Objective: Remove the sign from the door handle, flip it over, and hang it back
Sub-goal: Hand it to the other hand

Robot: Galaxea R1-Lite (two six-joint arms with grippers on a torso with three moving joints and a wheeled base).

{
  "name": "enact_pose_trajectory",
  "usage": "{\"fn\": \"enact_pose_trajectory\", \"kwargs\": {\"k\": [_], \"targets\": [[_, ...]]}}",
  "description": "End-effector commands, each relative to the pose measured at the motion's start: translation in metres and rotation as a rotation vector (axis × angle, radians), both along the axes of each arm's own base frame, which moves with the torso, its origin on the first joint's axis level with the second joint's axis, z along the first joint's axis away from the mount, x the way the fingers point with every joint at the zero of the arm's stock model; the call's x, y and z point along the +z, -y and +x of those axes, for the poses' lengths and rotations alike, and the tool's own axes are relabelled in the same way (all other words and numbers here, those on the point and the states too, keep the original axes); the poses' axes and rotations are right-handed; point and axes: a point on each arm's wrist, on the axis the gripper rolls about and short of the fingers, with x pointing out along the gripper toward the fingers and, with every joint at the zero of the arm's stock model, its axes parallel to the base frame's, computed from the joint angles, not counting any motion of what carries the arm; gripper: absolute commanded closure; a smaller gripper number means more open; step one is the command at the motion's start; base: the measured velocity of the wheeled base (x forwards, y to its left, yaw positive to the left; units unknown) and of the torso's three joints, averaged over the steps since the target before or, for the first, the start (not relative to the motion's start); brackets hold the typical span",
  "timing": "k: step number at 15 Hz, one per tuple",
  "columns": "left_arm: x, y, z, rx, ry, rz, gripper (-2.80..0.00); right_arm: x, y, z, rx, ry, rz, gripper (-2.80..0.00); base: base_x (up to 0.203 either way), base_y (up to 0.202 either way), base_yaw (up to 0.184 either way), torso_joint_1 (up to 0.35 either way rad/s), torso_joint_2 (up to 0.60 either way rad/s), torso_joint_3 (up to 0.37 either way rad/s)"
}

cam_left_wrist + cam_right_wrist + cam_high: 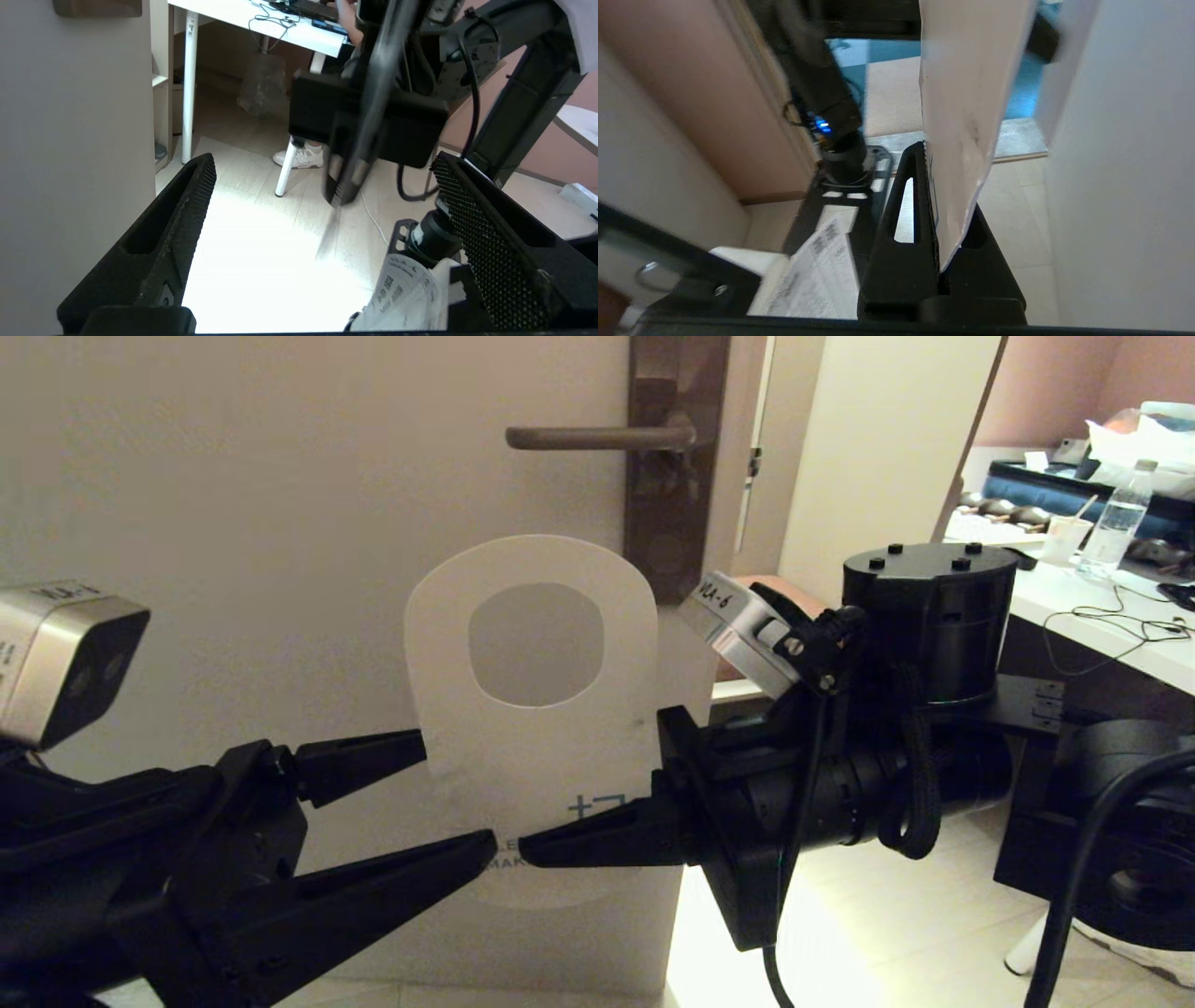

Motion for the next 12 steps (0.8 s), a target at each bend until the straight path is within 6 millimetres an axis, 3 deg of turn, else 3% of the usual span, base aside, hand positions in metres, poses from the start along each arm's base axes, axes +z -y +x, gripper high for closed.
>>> {"fn": "enact_pose_trajectory", "kwargs": {"k": [1, 12], "targets": [[0.003, 0.003, 0.004, -0.003, 0.008, -0.004, -2.8, -0.002, -0.001, 0.0, 0.036, -0.009, 0.0, 0.0, 0.0, 0.0, 0.0, 0.0, 0.0, 0.0], [0.002, 0.019, 0.01, -0.057, 0.019, -0.006, -2.8, -0.009, -0.005, 0.003, 0.089, -0.029, -0.003, 0.0, 0.0, 0.0, 0.0, 0.0, 0.0, 0.0]]}}
